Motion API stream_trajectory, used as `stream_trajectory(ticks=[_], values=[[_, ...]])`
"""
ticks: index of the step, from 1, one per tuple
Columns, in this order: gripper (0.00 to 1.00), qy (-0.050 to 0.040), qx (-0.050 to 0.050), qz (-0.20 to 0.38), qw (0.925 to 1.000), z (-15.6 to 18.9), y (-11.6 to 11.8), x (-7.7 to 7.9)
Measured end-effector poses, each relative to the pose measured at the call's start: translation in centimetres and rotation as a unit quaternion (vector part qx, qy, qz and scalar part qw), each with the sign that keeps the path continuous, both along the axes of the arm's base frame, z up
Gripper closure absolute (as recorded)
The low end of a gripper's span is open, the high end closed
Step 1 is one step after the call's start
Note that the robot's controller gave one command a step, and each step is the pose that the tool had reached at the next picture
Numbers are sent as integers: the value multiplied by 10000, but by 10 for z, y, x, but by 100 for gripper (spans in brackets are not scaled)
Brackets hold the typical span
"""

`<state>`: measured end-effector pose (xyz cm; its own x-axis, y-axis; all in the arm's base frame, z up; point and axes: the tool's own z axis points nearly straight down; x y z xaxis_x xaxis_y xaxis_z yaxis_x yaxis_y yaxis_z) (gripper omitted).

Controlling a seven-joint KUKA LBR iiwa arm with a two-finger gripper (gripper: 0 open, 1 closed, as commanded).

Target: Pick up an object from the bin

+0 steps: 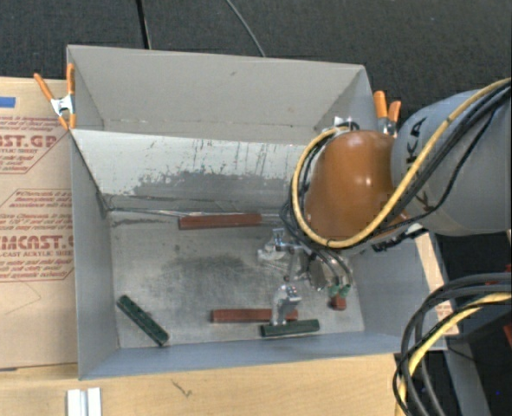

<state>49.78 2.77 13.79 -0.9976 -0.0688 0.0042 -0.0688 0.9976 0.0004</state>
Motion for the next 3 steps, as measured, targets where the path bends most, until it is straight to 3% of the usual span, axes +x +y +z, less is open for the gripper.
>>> stream_trajectory(ticks=[1,2,3], values=[[0,-28,3,-437,9990,-8,5,-5],[0,-99,21,-651,9978,-66,-15,-14],[100,-88,-23,-947,9955,-63,8,-14]])
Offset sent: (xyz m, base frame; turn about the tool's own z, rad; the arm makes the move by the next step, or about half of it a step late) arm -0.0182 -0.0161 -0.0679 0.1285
